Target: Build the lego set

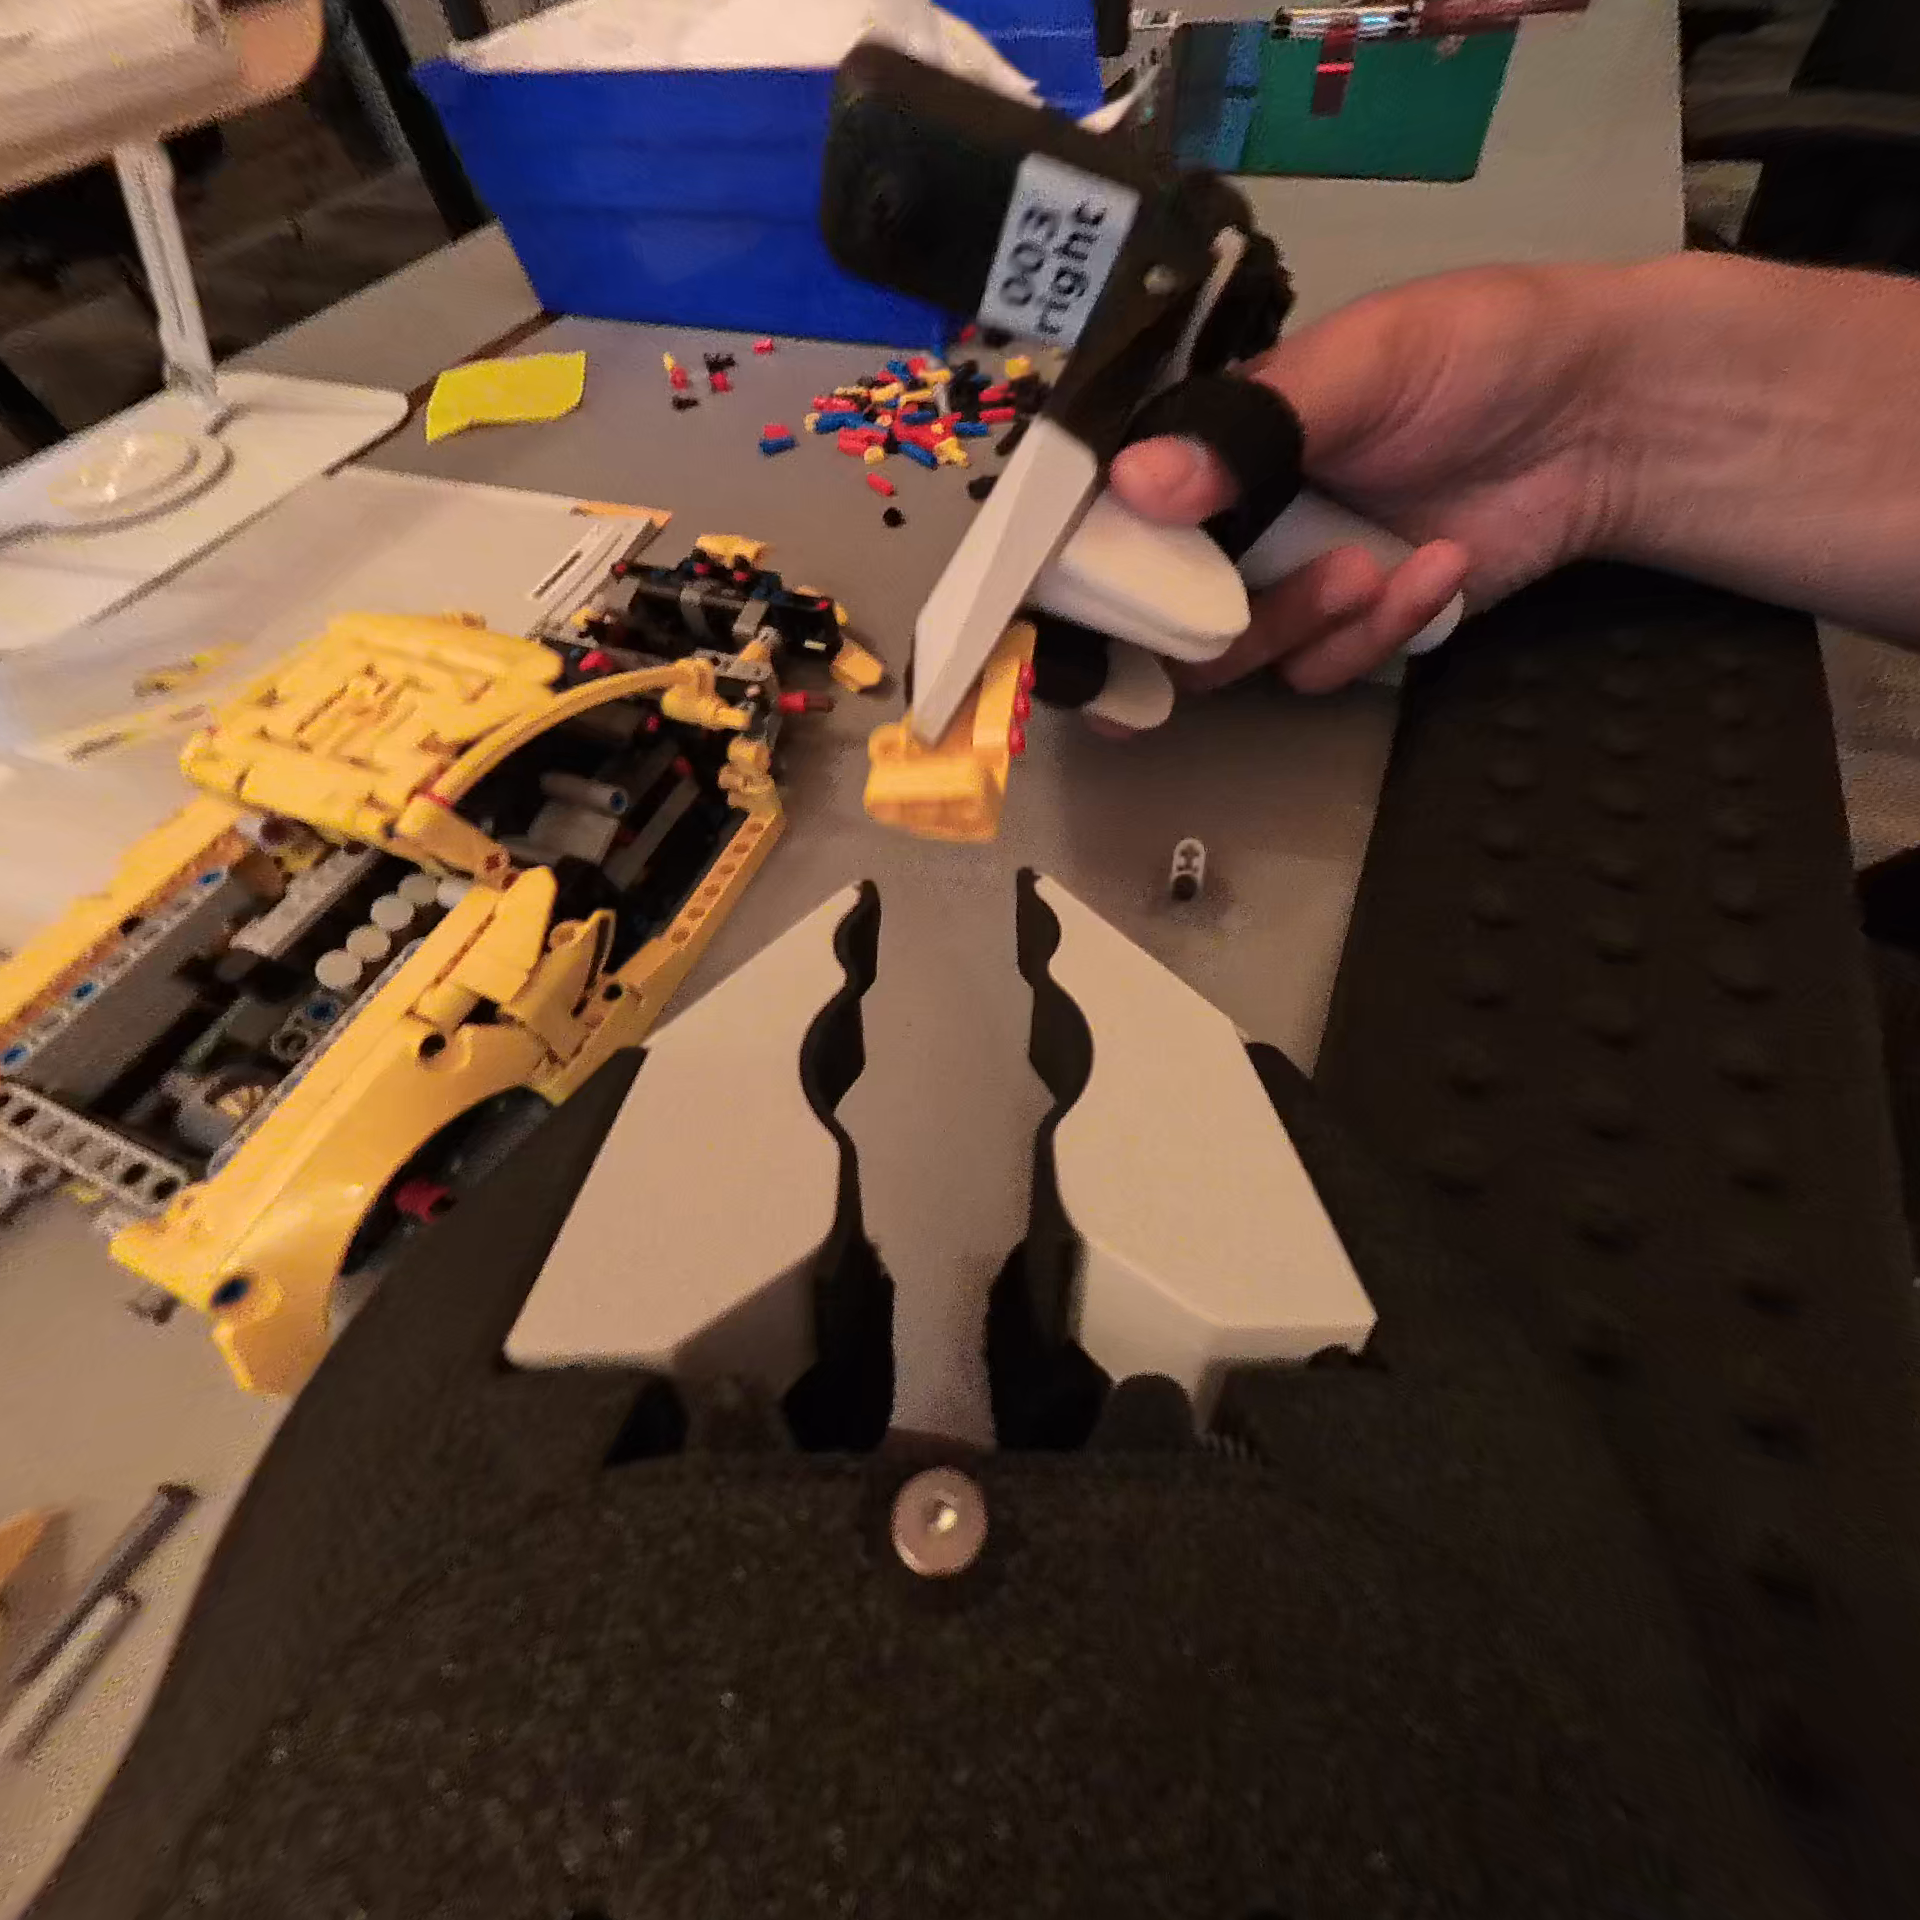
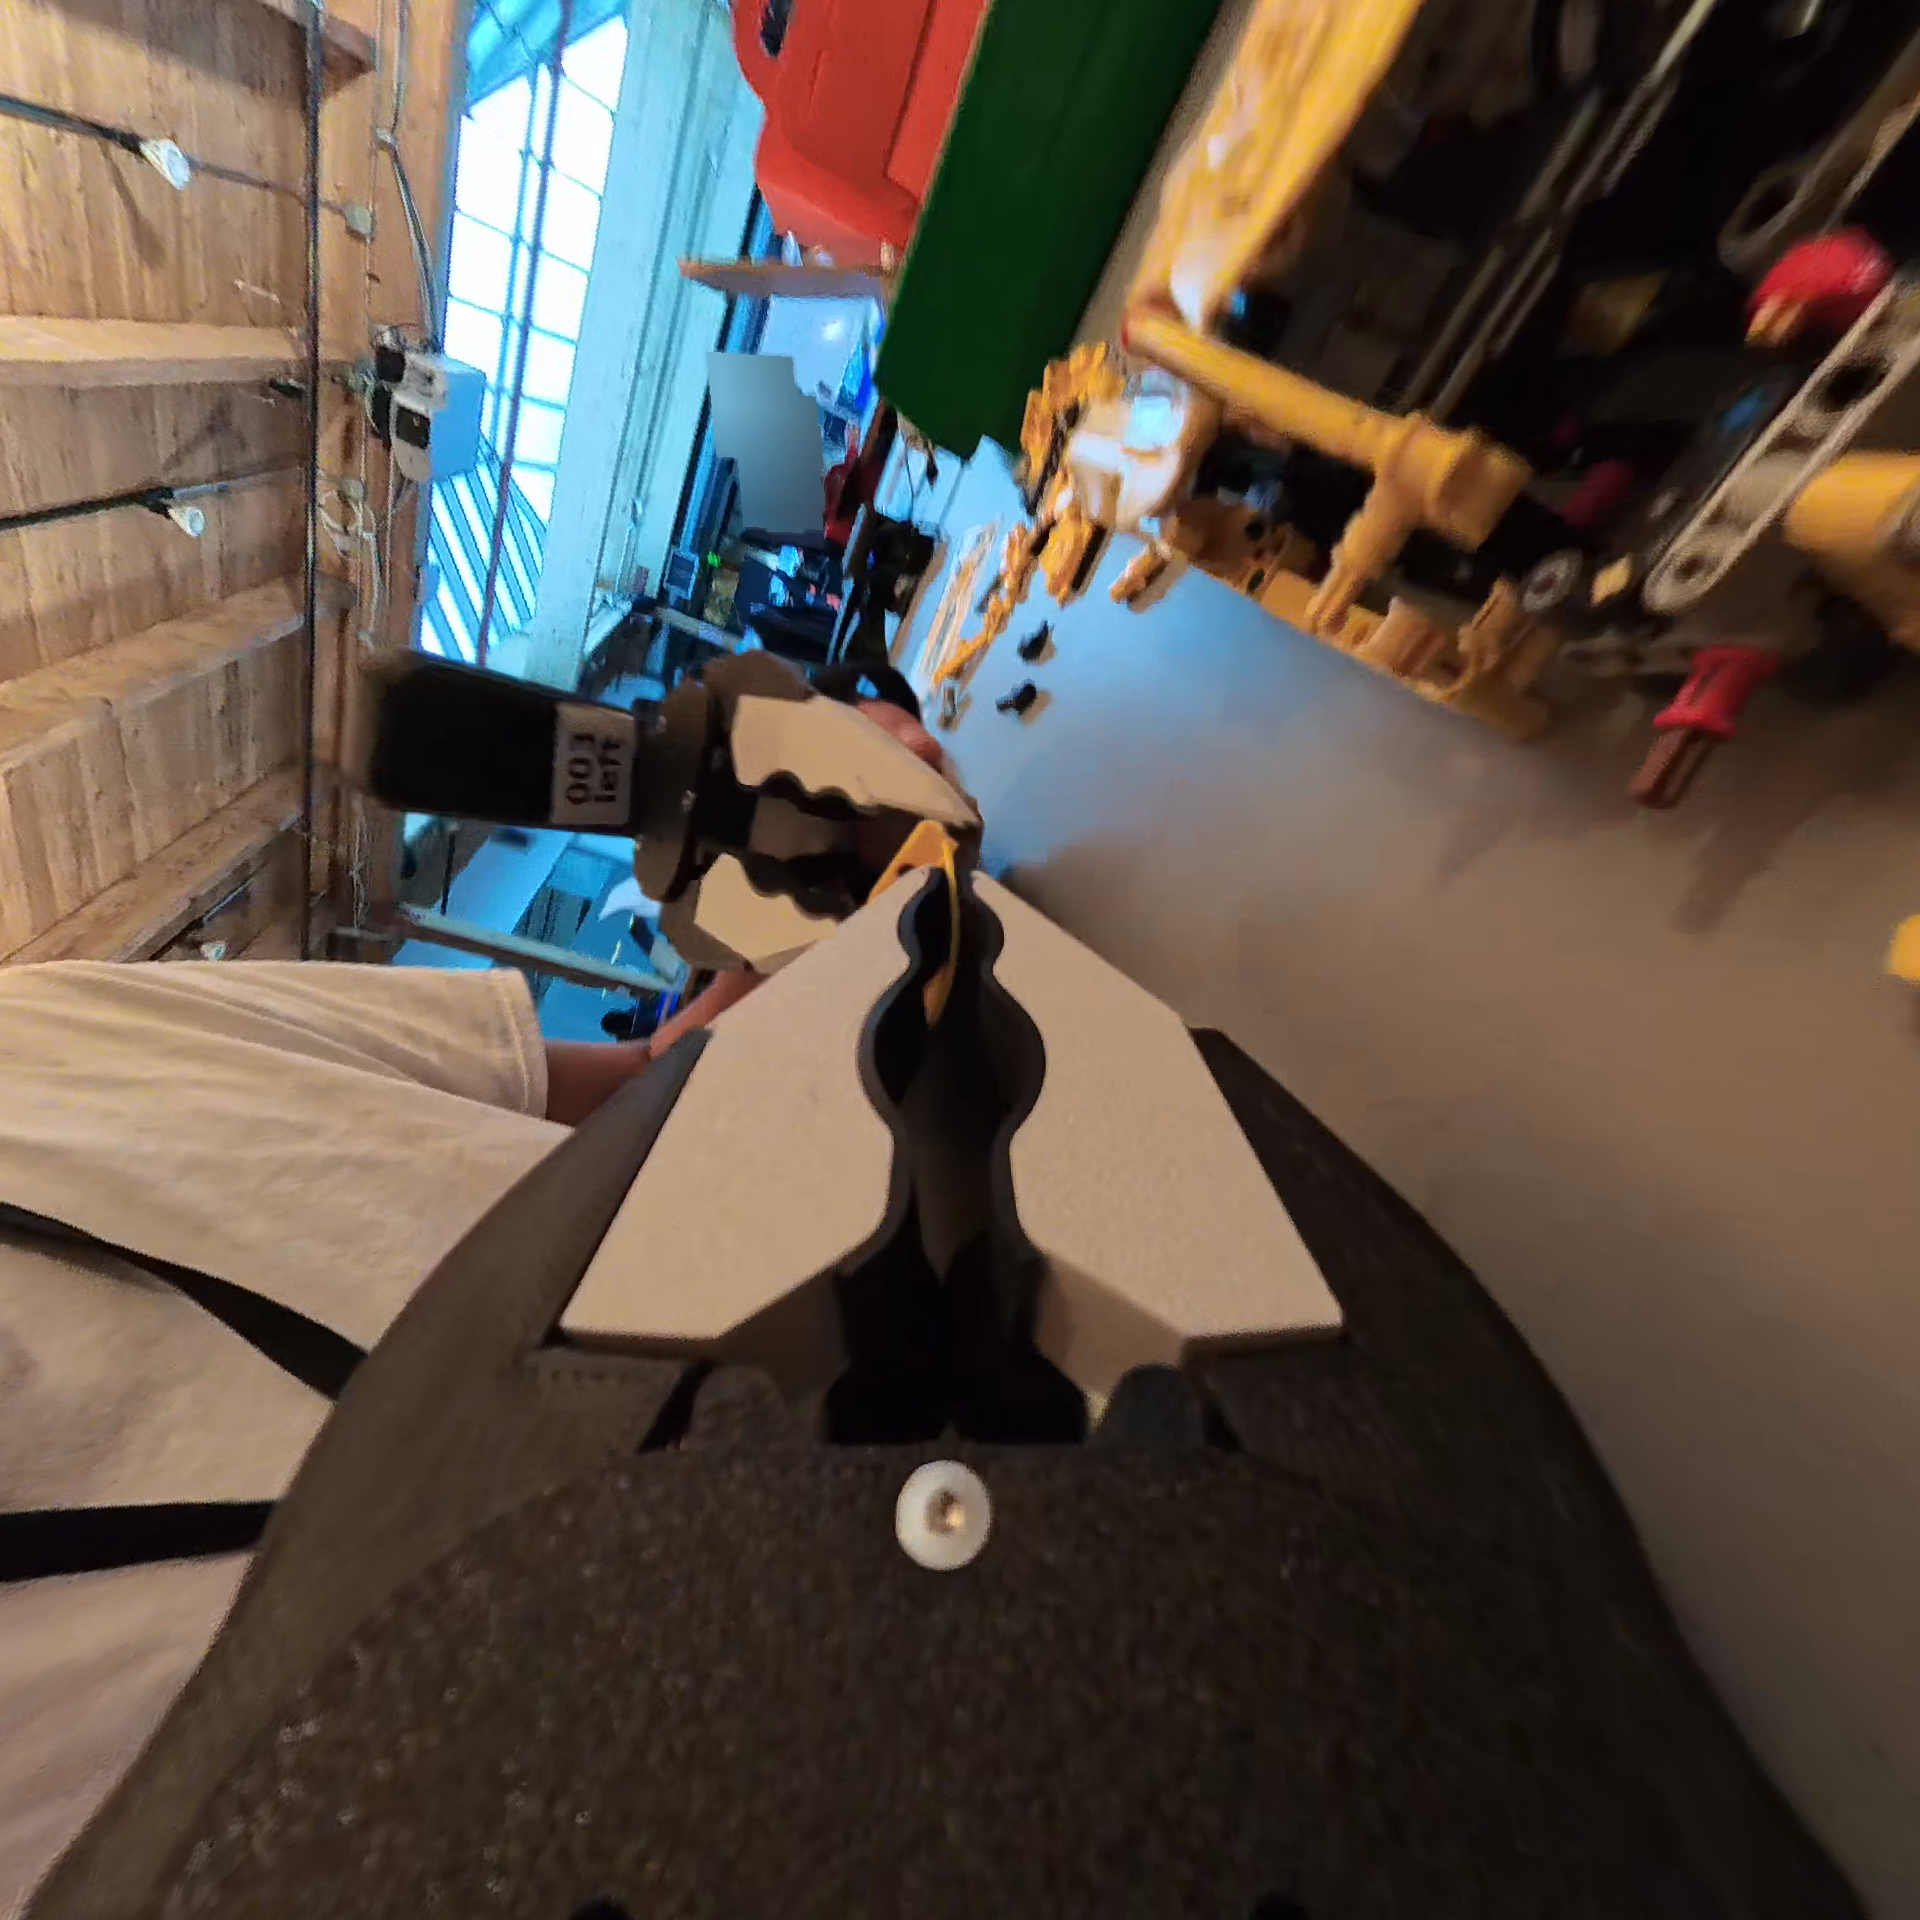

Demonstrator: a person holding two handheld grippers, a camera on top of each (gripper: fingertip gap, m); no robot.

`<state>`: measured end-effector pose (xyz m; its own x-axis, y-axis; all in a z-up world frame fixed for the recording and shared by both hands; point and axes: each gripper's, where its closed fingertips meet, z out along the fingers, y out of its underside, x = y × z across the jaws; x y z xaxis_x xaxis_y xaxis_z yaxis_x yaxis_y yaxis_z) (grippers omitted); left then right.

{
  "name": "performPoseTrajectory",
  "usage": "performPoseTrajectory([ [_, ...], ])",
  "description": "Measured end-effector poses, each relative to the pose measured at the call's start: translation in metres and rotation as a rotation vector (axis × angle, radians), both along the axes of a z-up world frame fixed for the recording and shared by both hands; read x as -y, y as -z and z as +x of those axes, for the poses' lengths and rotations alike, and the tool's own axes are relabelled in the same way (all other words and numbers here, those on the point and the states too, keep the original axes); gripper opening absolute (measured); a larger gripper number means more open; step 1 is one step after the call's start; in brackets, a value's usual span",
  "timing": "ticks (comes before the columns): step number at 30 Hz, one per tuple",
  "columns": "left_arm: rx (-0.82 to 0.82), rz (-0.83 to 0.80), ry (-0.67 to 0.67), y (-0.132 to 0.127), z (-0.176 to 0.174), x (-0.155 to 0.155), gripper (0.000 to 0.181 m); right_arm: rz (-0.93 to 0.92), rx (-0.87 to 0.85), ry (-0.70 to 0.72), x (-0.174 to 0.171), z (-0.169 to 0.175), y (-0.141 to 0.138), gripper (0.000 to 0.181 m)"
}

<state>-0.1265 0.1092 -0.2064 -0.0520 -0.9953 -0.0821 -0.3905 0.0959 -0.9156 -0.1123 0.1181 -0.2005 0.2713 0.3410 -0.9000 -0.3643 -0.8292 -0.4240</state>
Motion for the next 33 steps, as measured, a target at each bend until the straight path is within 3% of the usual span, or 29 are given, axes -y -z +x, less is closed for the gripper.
performPoseTrajectory([
  [3, 0.020, -0.153, -0.059, -0.003, 0.001, -0.010, 0.030, 0.079, 0.014, 0.153, -0.015, 0.017, -0.014, 0.000],
  [6, 0.157, -0.307, -0.173, -0.023, 0.009, -0.022, 0.030, 0.183, 0.095, 0.322, -0.023, 0.024, -0.029, 0.000],
  [12, 0.314, -0.322, -0.306, -0.045, 0.023, -0.032, 0.030, 0.315, 0.226, 0.505, -0.024, 0.023, -0.046, 0.000],
  [22, 0.324, -0.367, -0.325, -0.044, 0.027, -0.030, 0.017, 0.271, 0.188, 0.513, -0.025, 0.023, -0.040, 0.000],
  [31, 0.282, -0.393, -0.323, -0.039, 0.027, -0.030, 0.010, 0.354, 0.393, 0.487, -0.024, 0.017, -0.038, 0.001],
  [33, 0.269, -0.400, -0.333, -0.037, 0.024, -0.034, 0.007, 0.397, 0.405, 0.443, -0.023, 0.017, -0.042, 0.011],
])
